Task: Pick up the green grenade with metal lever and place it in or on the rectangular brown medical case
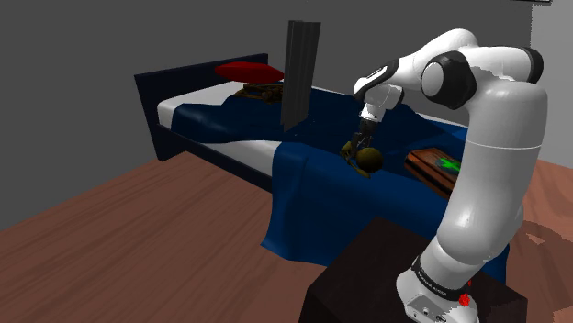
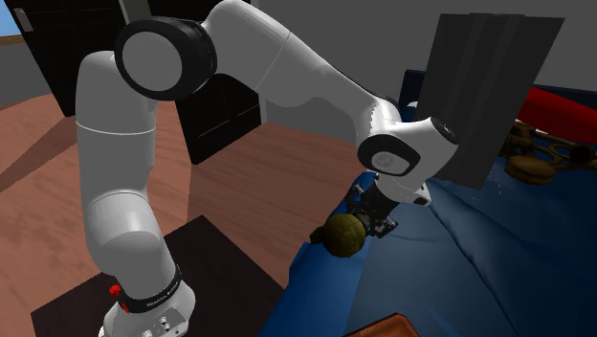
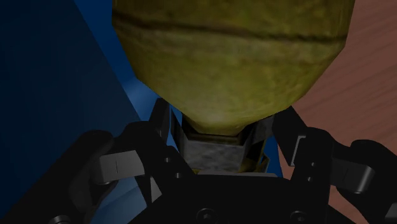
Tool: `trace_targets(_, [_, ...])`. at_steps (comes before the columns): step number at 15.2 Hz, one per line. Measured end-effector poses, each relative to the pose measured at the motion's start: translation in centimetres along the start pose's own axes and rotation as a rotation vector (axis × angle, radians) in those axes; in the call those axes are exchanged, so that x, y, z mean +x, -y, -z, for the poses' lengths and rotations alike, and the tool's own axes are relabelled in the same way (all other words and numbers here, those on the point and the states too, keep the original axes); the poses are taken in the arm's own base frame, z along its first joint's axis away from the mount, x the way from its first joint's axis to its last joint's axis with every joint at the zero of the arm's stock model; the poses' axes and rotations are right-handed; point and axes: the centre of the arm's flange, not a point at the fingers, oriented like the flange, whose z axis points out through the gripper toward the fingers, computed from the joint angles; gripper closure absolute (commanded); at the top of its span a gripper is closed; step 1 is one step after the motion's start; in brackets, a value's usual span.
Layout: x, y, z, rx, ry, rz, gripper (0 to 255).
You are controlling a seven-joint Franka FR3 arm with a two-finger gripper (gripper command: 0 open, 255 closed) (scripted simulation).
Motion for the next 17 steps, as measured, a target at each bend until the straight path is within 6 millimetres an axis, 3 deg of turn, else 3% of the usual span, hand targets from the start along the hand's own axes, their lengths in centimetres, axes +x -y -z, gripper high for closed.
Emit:
trace_targets(6, [0.0,0.1,0.1,-0.001,0.000,-0.001,255])
trace_targets(17, [-0.6,2.1,5.2,-0.001,0.001,-0.001,255])
